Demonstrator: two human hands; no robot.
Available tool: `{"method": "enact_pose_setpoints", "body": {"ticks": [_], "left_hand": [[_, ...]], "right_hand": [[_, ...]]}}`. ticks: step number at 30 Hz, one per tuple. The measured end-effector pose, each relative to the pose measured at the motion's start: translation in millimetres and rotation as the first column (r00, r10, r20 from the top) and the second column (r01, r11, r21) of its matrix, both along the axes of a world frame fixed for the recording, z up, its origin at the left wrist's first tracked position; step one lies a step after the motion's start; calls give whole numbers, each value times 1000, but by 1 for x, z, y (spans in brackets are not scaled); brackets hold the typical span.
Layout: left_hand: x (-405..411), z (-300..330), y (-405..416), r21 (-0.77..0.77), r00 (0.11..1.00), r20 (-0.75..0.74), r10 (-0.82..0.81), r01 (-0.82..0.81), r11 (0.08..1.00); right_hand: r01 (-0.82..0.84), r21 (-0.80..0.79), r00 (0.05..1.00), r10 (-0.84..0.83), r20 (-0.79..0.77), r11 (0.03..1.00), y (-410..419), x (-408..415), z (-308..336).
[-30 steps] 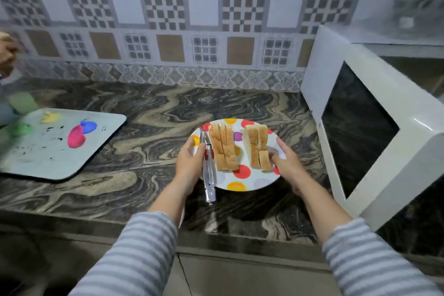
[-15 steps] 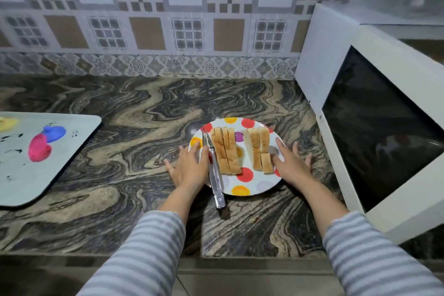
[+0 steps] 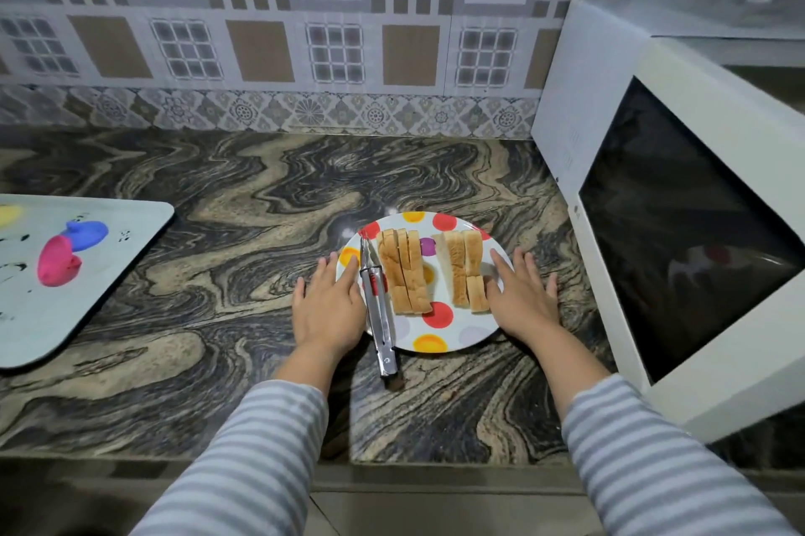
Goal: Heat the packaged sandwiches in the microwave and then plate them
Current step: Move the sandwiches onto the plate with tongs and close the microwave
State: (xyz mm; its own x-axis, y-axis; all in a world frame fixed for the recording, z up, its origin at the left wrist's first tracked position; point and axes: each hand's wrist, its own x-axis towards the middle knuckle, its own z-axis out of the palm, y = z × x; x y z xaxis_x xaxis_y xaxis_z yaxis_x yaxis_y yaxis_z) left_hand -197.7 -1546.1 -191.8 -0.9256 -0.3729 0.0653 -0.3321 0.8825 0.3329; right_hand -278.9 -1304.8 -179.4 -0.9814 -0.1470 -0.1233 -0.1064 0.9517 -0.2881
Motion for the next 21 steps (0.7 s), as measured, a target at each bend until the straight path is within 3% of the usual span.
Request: {"method": "enact_pose_setpoints", "body": {"ticks": [3, 7, 9, 16, 21], "left_hand": [[0, 5, -2, 42, 1000, 4, -13, 13, 999], [-4, 25, -2, 213, 997, -64, 42, -28, 977], [-10, 41, 2, 188, 994, -108, 30, -9, 982], [-42, 105, 63, 135, 932, -251, -262, 302, 944], [-56, 151, 135, 100, 789, -359, -498, 563, 820]], "right_hand": [[-1, -63, 998, 5, 58, 998, 3, 2, 9], [83, -130, 994, -72, 86, 988, 9, 20, 36], [95, -113, 995, -90, 49, 989, 12, 35, 54], [14, -78, 970, -33, -242, 997, 16, 99, 153], [120, 176, 839, -5, -544, 977, 23, 142, 220]]}}
